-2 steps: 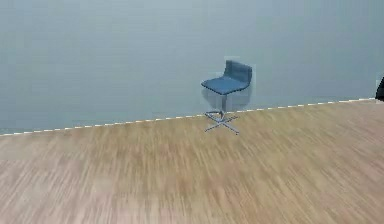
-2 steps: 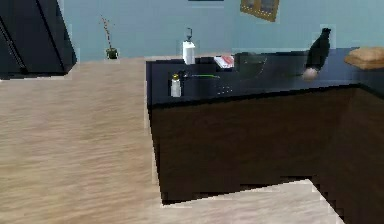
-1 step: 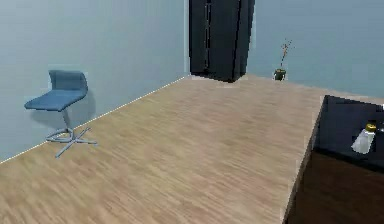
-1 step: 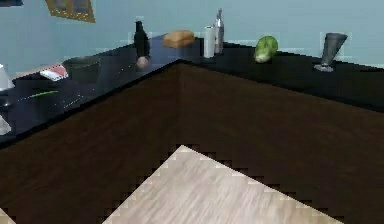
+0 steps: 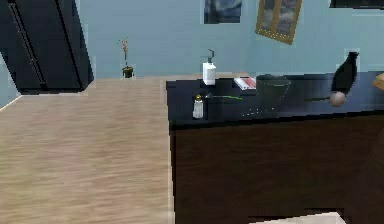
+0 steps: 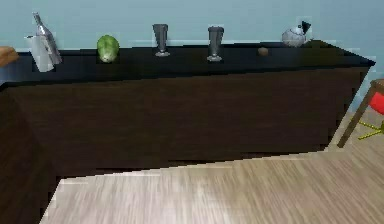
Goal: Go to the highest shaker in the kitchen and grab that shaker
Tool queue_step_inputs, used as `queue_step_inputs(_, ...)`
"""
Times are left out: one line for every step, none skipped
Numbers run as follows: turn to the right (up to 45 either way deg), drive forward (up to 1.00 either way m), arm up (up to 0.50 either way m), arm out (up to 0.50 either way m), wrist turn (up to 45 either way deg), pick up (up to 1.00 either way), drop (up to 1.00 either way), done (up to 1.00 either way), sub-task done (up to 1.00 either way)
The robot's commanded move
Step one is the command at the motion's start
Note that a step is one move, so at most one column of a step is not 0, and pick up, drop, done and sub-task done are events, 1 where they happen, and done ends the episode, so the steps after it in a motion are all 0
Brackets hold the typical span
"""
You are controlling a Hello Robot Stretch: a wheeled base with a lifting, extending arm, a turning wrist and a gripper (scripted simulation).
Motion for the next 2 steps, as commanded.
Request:
queue_step_inputs(0.0, 0.35, 0.0, 0.0, 0.0, 0.0, 0.0, 0.0, 0.0)
queue_step_inputs(-45.0, 0.0, 0.0, 0.0, 0.0, 0.0, 0.0, 0.0, 0.0)
